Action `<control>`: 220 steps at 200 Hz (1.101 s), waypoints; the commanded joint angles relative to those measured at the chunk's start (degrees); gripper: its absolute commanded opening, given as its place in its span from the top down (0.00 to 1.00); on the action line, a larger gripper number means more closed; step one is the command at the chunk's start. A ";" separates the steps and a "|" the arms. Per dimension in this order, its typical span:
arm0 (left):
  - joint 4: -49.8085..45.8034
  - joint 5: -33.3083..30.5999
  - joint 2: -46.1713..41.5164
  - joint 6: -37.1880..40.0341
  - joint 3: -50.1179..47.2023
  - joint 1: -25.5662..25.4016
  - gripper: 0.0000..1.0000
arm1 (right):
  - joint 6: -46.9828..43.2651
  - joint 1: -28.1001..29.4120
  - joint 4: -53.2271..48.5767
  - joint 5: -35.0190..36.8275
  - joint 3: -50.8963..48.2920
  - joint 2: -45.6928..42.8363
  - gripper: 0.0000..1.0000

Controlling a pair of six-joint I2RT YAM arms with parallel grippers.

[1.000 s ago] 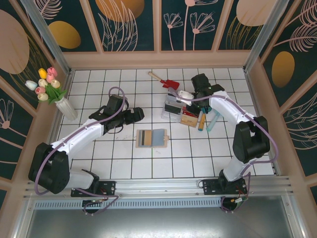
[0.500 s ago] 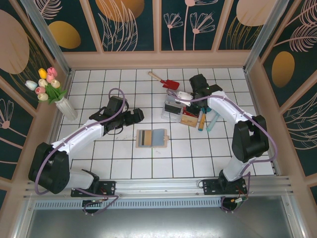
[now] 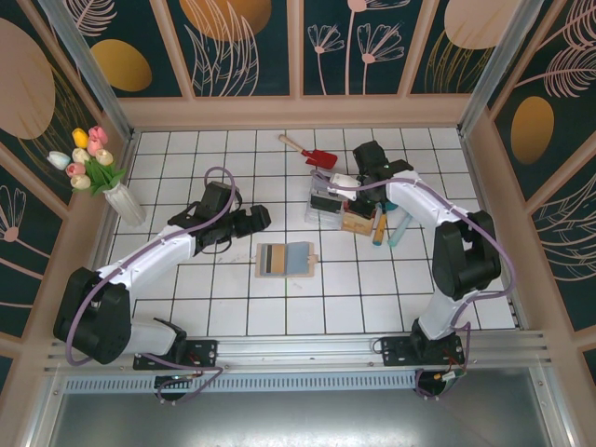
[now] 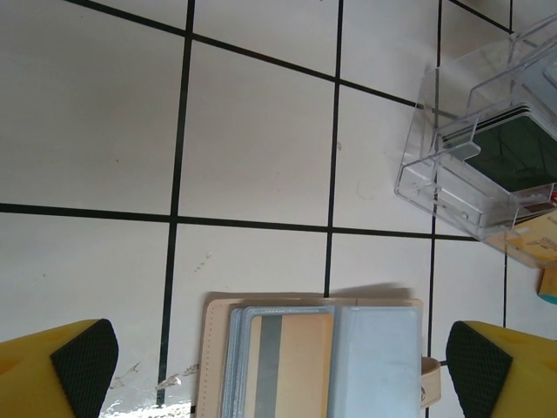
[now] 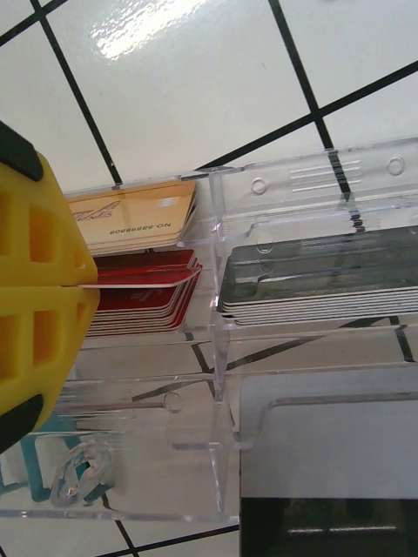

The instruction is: Take the credit cards out of the card holder

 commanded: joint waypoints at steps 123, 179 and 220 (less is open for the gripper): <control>1.24 1.64 -1.80 -0.94 -1.14 0.40 0.01 | -0.56 -0.01 0.19 3.20 0.95 0.43 0.76; 0.81 2.74 -2.00 -0.98 -1.74 0.42 0.01 | 5.74 0.08 0.40 -0.42 1.00 -7.79 0.73; 0.97 4.71 -2.39 -0.89 -2.91 0.40 0.03 | 22.08 0.46 5.47 -10.18 -2.72 -15.61 0.67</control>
